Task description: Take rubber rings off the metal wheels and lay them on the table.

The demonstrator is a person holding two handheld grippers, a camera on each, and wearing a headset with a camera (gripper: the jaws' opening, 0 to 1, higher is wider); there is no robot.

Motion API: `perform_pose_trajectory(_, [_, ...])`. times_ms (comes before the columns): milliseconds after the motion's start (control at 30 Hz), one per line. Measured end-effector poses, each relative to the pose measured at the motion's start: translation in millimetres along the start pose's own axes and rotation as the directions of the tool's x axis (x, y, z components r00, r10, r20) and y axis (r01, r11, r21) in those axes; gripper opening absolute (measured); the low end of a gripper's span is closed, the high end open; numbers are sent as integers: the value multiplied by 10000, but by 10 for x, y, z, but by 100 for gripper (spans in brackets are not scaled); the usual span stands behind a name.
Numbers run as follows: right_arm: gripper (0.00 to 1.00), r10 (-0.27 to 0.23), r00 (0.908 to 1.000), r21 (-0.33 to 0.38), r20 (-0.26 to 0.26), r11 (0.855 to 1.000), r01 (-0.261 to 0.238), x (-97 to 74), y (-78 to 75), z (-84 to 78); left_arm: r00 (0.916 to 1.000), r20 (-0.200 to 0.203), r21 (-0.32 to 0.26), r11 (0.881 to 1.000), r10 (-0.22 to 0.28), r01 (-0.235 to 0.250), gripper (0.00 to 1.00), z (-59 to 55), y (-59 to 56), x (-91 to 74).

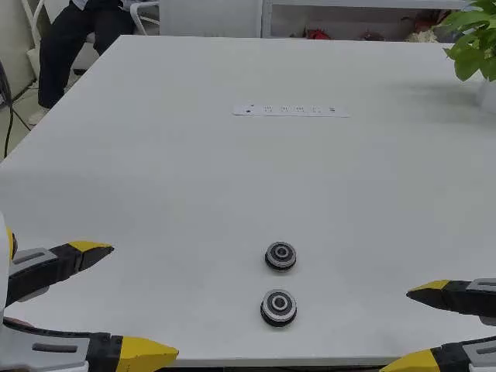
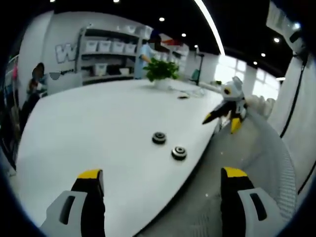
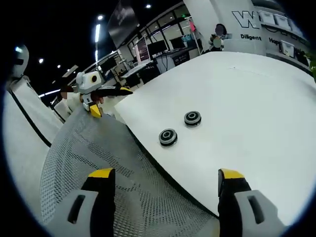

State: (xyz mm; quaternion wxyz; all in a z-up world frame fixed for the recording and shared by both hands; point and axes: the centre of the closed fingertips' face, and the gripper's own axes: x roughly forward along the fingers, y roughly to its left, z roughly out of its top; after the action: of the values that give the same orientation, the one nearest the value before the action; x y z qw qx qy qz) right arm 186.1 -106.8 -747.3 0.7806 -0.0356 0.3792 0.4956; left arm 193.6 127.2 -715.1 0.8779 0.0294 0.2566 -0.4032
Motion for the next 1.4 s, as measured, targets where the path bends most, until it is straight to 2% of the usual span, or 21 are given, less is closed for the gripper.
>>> perform_pose_trajectory(200, [81, 10, 10000, -73, 47, 10000, -10, -26, -10, 10, 9999, -15, 65, 9999, 102, -102, 100, 1, 41, -40])
perform_pose_trajectory(333, [80, 4, 10000, -101, 16, 9999, -3, -34, -17, 9, 9998, 198, 14, 10000, -58, 58, 99, 59, -18, -44])
perform_pose_trajectory(467, [80, -3, 10000, -122, -46, 9999, 2, -42, -24, 2, 10000, 19, 92, 10000, 13, -13, 99, 31, -4, -37])
perform_pose_trajectory(767, [78, -25, 10000, -443, -63, 9990, 22, -72, -4, 47, 9994, 148, 78, 9995, 319, -320, 99, 70, 64, -103])
perform_pose_trajectory(1233, [78, -143, 9999, -520, -7, 9985, 143, -103, -8, 69, 9992, 233, 72, 9995, 309, -311, 98, 86, 55, -111])
perform_pose_trajectory(1400, [78, -218, 9998, -509, -26, 9985, 217, -107, -13, 56, 9995, 116, 151, 9994, 301, -303, 98, 69, 49, -89])
